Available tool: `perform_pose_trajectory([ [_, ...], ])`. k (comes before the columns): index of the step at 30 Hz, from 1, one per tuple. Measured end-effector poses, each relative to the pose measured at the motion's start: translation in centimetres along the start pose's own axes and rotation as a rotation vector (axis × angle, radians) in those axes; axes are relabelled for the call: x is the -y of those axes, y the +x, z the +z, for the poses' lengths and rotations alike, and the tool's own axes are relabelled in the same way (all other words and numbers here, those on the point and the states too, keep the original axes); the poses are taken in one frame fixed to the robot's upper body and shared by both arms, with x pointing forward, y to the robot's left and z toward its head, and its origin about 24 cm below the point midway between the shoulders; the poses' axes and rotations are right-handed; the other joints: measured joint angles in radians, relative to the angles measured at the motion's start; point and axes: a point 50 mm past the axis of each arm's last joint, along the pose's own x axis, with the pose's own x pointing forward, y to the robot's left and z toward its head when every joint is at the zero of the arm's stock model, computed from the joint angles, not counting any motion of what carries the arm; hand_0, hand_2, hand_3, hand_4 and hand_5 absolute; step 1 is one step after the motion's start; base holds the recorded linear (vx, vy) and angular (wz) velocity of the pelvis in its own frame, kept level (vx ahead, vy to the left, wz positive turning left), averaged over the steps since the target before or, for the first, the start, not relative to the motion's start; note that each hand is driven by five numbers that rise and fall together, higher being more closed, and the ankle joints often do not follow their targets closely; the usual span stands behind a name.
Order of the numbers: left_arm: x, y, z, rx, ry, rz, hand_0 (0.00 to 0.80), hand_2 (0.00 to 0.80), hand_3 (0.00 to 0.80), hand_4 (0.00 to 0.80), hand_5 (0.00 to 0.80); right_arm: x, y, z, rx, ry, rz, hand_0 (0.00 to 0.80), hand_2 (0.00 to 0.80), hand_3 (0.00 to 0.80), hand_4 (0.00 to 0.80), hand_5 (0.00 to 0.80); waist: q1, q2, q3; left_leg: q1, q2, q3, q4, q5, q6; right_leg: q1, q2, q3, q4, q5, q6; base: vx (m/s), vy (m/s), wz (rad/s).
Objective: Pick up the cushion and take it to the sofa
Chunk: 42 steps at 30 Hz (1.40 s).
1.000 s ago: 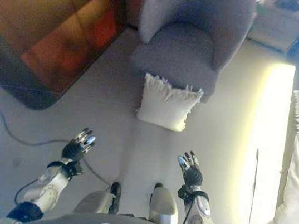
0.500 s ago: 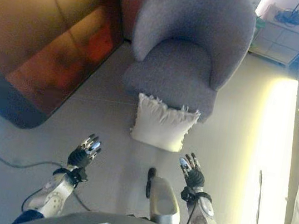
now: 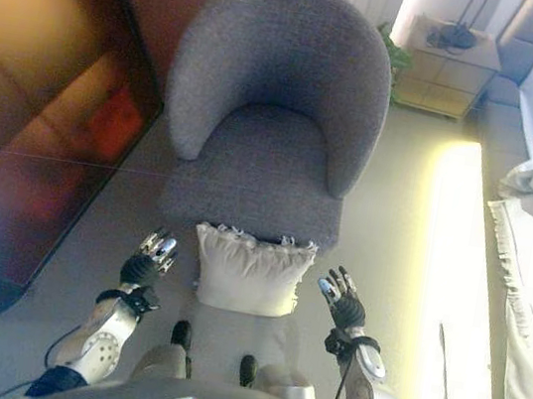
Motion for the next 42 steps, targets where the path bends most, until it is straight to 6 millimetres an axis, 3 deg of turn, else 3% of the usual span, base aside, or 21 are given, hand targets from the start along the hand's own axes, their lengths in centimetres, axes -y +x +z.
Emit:
perform_pose_trajectory([
  [1,-0.1,0.0,0.2,0.010,-0.004,0.006,0.000,0.000,0.000,0.000,0.000,0.1,0.0,0.1,0.003,-0.001,0.001,0.000,0.000,0.000,0.000,0.000,-0.001,0.009,0.008,0.022,0.004,0.010,-0.003,0.004,0.005,0.014,-0.004,0.000,0.002,-0.015,0.005,0.194,0.104,-0.71],
  [2,-0.2,0.0,0.3,0.018,-0.017,0.012,0.000,0.000,0.000,0.000,0.000,0.1,0.1,0.4,0.008,-0.008,0.005,0.000,0.000,0.000,0.000,0.000,0.000,0.028,0.016,0.047,0.012,0.026,-0.002,0.025,0.031,0.020,-0.001,-0.010,0.013,-0.037,0.013,0.183,0.093,-0.78],
  [3,-0.3,0.0,0.2,0.018,-0.040,0.020,0.000,0.000,0.000,0.000,0.000,0.5,0.0,0.7,0.012,-0.023,0.004,0.000,0.000,0.000,0.000,0.000,-0.002,0.066,0.022,0.074,0.021,0.037,0.003,0.078,0.045,0.023,0.009,-0.028,0.029,-0.061,0.025,0.177,0.085,-0.56],
  [4,-0.7,0.0,0.1,0.016,-0.051,0.034,0.000,0.000,0.000,0.000,0.000,0.6,-0.1,0.5,0.006,-0.018,-0.005,0.000,0.000,0.000,0.000,0.000,-0.014,0.074,0.024,0.088,0.023,0.049,-0.006,0.069,-0.056,0.015,-0.002,-0.037,0.060,-0.091,0.044,0.159,0.070,-0.29],
  [7,-1.6,0.2,1.4,0.054,-0.061,0.054,0.000,0.000,0.000,0.000,0.000,-0.2,-0.2,0.0,0.006,0.010,0.011,0.000,0.000,0.000,0.000,0.000,-0.027,0.032,0.019,0.099,-0.055,0.086,-0.049,0.077,-0.029,-0.037,-0.089,-0.072,0.138,-0.154,0.099,0.132,0.033,-0.08],
  [10,-2.1,0.3,2.1,0.064,-0.031,0.055,0.000,0.000,0.000,0.000,0.000,-0.8,-0.2,-0.4,0.008,0.048,0.015,0.000,0.000,0.000,0.000,0.000,-0.027,0.016,0.016,0.105,-0.101,0.089,-0.056,0.073,-0.003,-0.036,-0.138,-0.087,0.141,-0.170,0.129,0.083,0.026,0.06],
  [13,-2.1,0.2,2.2,0.067,-0.038,0.044,0.000,0.000,0.000,0.000,0.000,-1.2,0.2,-0.1,0.020,0.055,0.014,0.000,0.000,0.000,0.000,0.000,-0.008,0.016,0.027,0.094,-0.109,0.083,-0.004,0.048,-0.002,-0.033,-0.147,-0.089,0.148,-0.182,0.134,0.162,0.144,0.05],
  [19,-1.9,-0.1,1.3,0.046,-0.066,0.030,0.000,0.000,0.000,0.000,0.000,-0.6,0.3,0.5,0.031,0.030,0.007,0.000,0.000,0.000,0.000,0.000,0.005,0.067,0.047,0.051,-0.101,0.089,0.029,0.029,0.011,-0.055,-0.146,-0.111,0.163,-0.180,0.134,0.158,0.224,0.09],
  [22,-1.8,-0.1,1.5,0.056,-0.067,0.025,0.000,0.000,0.000,0.000,0.000,-0.9,0.6,0.9,0.042,0.040,0.020,0.000,0.000,0.000,0.000,0.000,0.033,0.049,0.051,0.050,-0.109,0.093,0.026,0.026,0.015,-0.081,-0.159,-0.132,0.195,-0.184,0.141,0.173,0.225,-0.16],
  [23,-1.8,-0.1,1.5,0.059,-0.068,0.026,0.000,0.000,0.000,0.000,0.000,-1.1,0.8,1.1,0.048,0.044,0.028,0.000,0.000,0.000,0.000,0.000,0.041,0.043,0.051,0.052,-0.114,0.092,0.030,0.016,0.022,-0.086,-0.164,-0.146,0.212,-0.184,0.142,0.171,0.257,-0.35],
  [27,-1.6,0.3,1.9,0.069,-0.019,0.010,0.000,0.000,0.000,0.000,0.000,-2.5,1.8,1.8,0.078,0.069,0.063,0.000,0.000,0.000,0.000,0.000,0.060,0.053,0.055,0.083,-0.119,0.085,0.071,-0.028,0.041,-0.214,-0.178,-0.192,0.527,-0.153,0.175,0.172,0.203,-0.19],
  [30,-1.9,0.3,2.5,0.080,0.006,0.009,0.000,0.000,0.000,0.000,0.000,-3.1,1.9,1.5,0.070,0.074,0.078,0.000,0.000,0.000,0.000,0.000,0.063,0.070,0.032,0.117,-0.112,0.103,0.028,-0.020,0.055,-0.248,-0.230,-0.301,0.572,-0.126,0.152,0.203,0.008,-0.24],
  [32,-2.4,0.2,3.0,0.098,-0.004,0.032,0.000,0.000,0.000,0.000,0.000,-3.3,1.9,1.4,0.067,0.055,0.086,0.000,0.000,0.000,0.000,0.000,0.060,0.074,0.027,0.124,-0.113,0.130,0.013,-0.017,0.059,-0.265,-0.308,-0.316,0.488,-0.134,0.161,0.193,-0.144,-0.26],
  [33,-2.5,0.2,3.2,0.107,-0.013,0.036,0.000,0.000,0.000,0.000,0.000,-3.3,1.8,1.3,0.062,0.054,0.087,0.000,0.000,0.000,0.000,0.000,0.059,0.073,0.026,0.124,-0.113,0.139,0.008,-0.017,0.058,-0.271,-0.346,-0.305,0.406,-0.121,0.184,0.182,-0.168,-0.25],
  [36,-2.7,0.1,3.3,0.113,-0.018,0.041,0.000,0.000,0.000,0.000,0.000,-3.5,1.6,0.3,0.017,0.050,0.093,0.000,0.000,0.000,0.000,0.000,0.057,0.040,0.013,0.128,-0.124,0.143,-0.009,-0.016,0.045,-0.259,-0.443,-0.277,0.129,-0.017,0.309,0.203,-0.173,-0.10],
  [37,-2.6,0.1,3.3,0.112,-0.018,0.036,0.000,0.000,0.000,0.000,0.000,-3.5,1.6,0.1,0.003,0.052,0.094,0.000,0.000,0.000,0.000,0.000,0.055,0.018,0.009,0.134,-0.121,0.138,-0.010,-0.014,0.025,-0.243,-0.454,-0.269,0.056,0.023,0.319,0.262,-0.174,0.10],
  [39,-2.8,0.0,3.1,0.101,-0.014,0.024,0.000,0.000,0.000,0.000,0.000,-3.3,1.6,-0.6,-0.028,0.065,0.074,0.000,0.000,0.000,0.000,0.000,0.053,-0.025,0.006,0.152,-0.110,0.109,-0.025,-0.015,-0.021,-0.181,-0.442,-0.246,-0.022,0.110,0.329,0.289,-0.202,0.43],
  [40,-2.4,-0.1,2.6,0.088,-0.022,0.006,0.000,0.000,0.000,0.000,0.000,-2.7,1.5,-1.0,-0.045,0.066,0.049,0.000,0.000,0.000,0.000,0.000,0.052,-0.018,0.005,0.165,-0.079,0.097,-0.035,-0.013,-0.024,-0.164,-0.410,-0.248,-0.009,0.147,0.318,0.277,-0.225,0.65],
  [42,-1.8,-0.6,1.4,0.064,-0.053,-0.022,0.000,0.000,0.000,0.000,0.000,-1.5,1.2,-0.8,-0.055,0.043,0.022,0.000,0.000,0.000,0.000,0.000,0.054,0.017,0.000,0.177,-0.022,0.091,-0.029,-0.016,-0.027,-0.147,-0.344,-0.258,0.005,0.111,0.289,0.228,-0.201,0.42],
])
